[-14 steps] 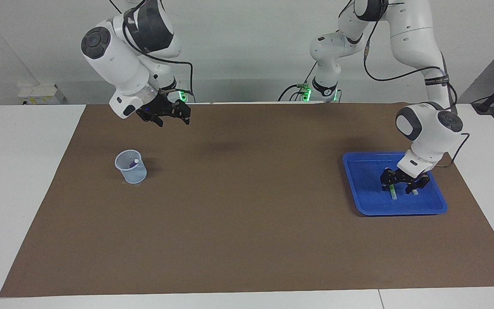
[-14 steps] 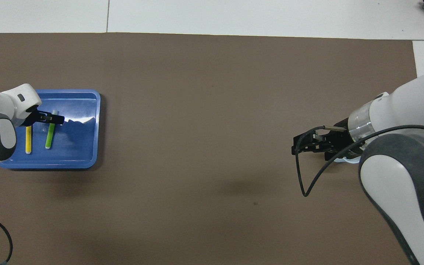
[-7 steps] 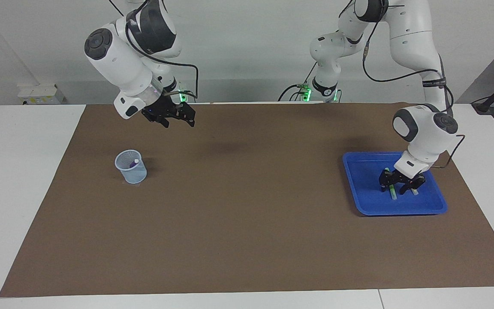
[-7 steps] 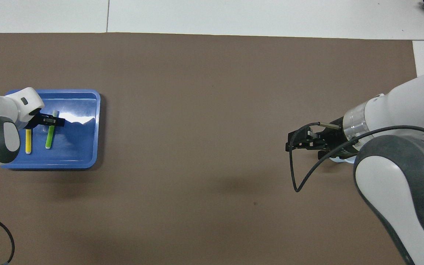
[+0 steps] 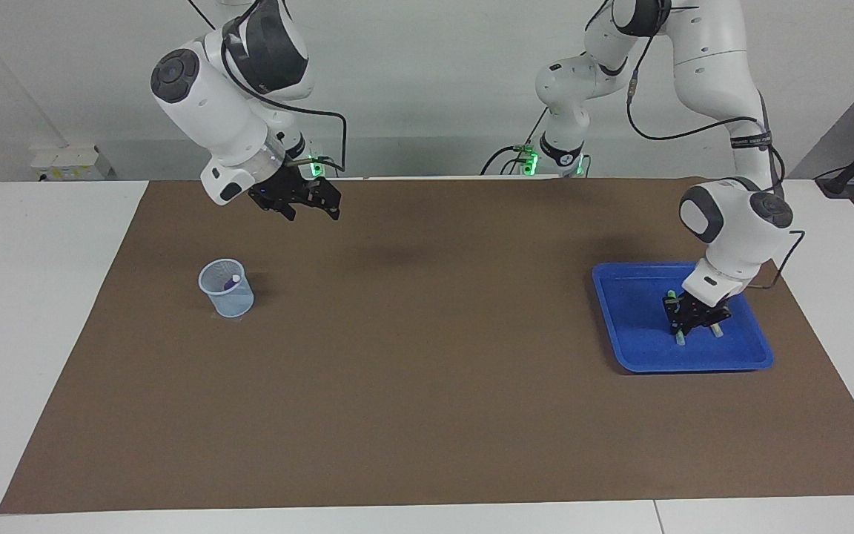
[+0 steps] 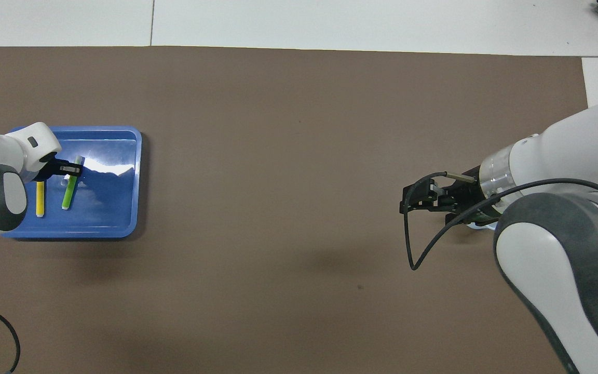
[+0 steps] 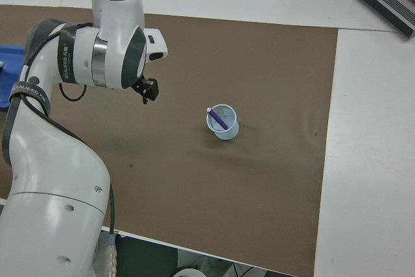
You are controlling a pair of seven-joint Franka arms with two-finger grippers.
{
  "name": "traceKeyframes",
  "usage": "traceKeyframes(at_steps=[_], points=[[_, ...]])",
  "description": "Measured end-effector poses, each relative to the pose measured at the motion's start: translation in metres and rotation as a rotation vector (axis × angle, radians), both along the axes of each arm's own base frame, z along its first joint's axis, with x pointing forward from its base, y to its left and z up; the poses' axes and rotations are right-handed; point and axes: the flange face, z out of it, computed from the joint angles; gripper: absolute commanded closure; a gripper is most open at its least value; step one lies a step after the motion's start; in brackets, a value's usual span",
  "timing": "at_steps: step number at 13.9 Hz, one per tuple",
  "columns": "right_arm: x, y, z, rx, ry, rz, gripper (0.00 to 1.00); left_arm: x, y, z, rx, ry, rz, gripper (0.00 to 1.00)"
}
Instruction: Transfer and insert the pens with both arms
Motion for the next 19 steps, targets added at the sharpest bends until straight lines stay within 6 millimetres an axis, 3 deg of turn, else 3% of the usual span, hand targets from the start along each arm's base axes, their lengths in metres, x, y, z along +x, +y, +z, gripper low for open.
traceKeyframes(at_steps=[6,11,15,19], points=[[0.000,0.001,0.000,0.018,0.004,-0.006,0.00,0.005,-0.009,0.011,-0.027,0.072,0.110,1.00],[0.000,0.001,0.001,0.022,0.002,-0.010,0.00,0.018,-0.047,0.068,-0.047,0.157,0.257,1.00],[-0.003,0.005,-0.004,0.010,0.007,0.006,0.00,0.010,-0.075,0.117,-0.181,0.216,0.541,1.00],[-0.001,0.005,-0.003,0.016,-0.025,0.022,0.00,-0.002,-0.106,0.146,-0.309,0.309,0.835,1.00]])
